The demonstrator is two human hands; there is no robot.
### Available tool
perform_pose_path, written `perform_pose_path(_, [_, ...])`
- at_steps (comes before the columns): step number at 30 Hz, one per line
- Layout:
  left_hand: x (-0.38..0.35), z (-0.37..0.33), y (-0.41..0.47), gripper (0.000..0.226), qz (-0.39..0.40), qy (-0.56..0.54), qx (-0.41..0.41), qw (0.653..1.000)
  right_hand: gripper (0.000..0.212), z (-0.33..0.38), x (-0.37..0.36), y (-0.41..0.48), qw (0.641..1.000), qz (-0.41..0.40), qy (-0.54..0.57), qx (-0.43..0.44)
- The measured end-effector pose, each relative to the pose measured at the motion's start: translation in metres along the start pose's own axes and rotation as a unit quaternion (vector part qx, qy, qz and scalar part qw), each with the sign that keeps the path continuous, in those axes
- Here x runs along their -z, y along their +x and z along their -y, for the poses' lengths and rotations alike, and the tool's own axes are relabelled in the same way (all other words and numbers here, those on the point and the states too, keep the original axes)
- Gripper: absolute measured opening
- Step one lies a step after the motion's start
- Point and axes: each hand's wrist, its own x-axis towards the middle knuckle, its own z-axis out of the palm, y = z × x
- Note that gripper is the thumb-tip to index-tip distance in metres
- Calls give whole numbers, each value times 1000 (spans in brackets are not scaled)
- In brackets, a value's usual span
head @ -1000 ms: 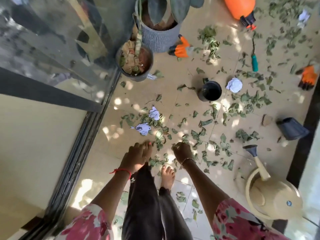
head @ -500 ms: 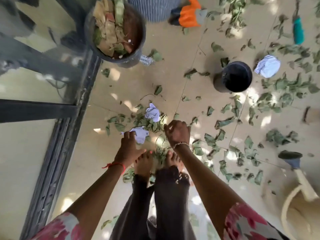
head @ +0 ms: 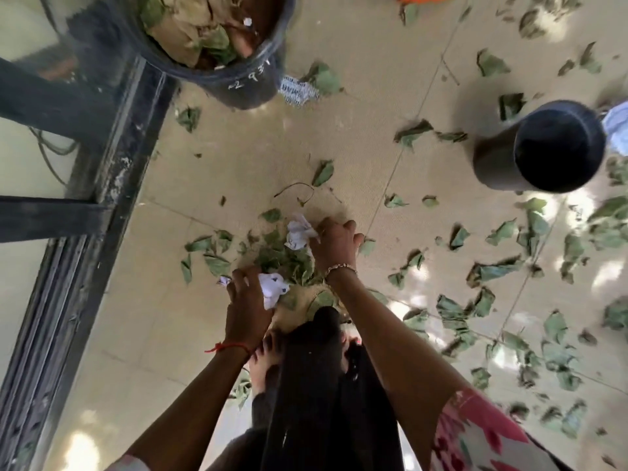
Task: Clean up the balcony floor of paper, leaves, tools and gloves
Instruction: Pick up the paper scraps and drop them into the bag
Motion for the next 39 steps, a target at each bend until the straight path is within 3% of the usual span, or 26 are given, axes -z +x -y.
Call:
perform_pose_path(6, [49,-31,-24,49,-12,-133,92,987,5,1,55,-43,974,-8,222,-38])
perform_pose_path(7, [60,-41,-28,46,-21,-163,103,981,17,3,68,-50,968,-15,245,-45])
perform_pose_path(8, [73,-53,-35,39,-24,-210,128,969,24,5,80,-59,966,-19,254,-51])
perform_pose_path(10, [101,-84,-50,29,0,-345,178,922,15,11,101,-78,960,-28,272,-59])
perform_pose_path(11, [110,-96,-57,26,20,-413,181,892,9,14,112,-90,956,-35,286,-63])
perform_pose_path(13, [127,-122,-71,21,64,-482,168,857,20,17,132,-111,950,-48,303,-59])
perform_pose_path(16, [145,-160,-91,32,137,-497,133,847,18,22,158,-142,939,-45,338,-40])
perform_pose_path(19, [158,-204,-113,19,192,-487,113,845,22,23,185,-171,937,-36,346,-26])
perform_pose_path(24, [182,-273,-139,14,257,-480,181,819,34,16,218,-213,900,-40,429,-69])
perform_pose_path(26, [180,-287,-146,29,292,-425,172,839,38,11,226,-230,868,-36,487,-93])
perform_pose_path(29, [160,-295,-170,23,252,-371,130,884,39,-7,237,-257,819,-14,556,-145])
perform_pose_path(34, [131,-278,-208,30,236,-305,152,910,38,-48,224,-289,825,-59,529,-193])
perform_pose_path(37, [124,-271,-223,36,209,-254,124,936,26,-64,216,-304,833,-50,502,-227])
perform_pose_path(39, [125,-269,-230,43,205,-215,94,950,22,-74,218,-312,815,-72,517,-251])
